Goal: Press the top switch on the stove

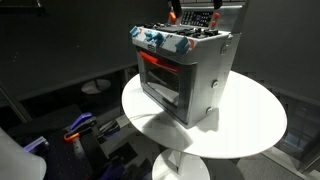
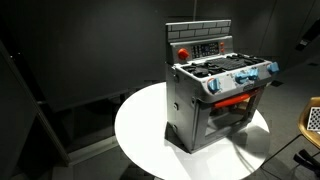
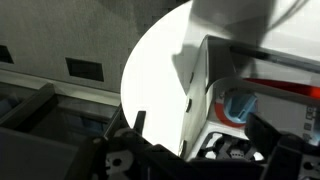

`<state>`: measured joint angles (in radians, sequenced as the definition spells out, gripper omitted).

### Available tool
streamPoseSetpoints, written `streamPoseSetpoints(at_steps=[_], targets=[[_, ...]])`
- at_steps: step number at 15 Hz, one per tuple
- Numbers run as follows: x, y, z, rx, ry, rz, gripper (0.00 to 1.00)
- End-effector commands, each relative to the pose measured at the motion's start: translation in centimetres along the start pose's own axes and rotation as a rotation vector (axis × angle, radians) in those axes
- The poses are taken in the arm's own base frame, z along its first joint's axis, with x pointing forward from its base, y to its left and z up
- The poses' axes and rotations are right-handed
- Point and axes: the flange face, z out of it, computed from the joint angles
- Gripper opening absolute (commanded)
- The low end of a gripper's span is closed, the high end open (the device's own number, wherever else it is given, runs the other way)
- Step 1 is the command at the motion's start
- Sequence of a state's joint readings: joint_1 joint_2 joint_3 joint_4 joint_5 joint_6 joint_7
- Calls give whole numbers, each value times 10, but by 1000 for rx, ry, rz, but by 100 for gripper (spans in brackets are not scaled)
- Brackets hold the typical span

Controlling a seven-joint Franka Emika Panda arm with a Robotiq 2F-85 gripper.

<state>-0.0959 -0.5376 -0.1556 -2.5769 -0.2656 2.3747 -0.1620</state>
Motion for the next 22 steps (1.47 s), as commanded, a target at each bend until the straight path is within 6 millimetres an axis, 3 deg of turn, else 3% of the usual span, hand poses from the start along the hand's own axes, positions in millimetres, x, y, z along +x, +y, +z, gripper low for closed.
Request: streamPoseSetpoints(at_steps=[1,16,22], targets=[[35,-1,7,-5,22,51,100],[154,-26,52,-41,33,125,100],[192,-33,64,-46,46,144,100]])
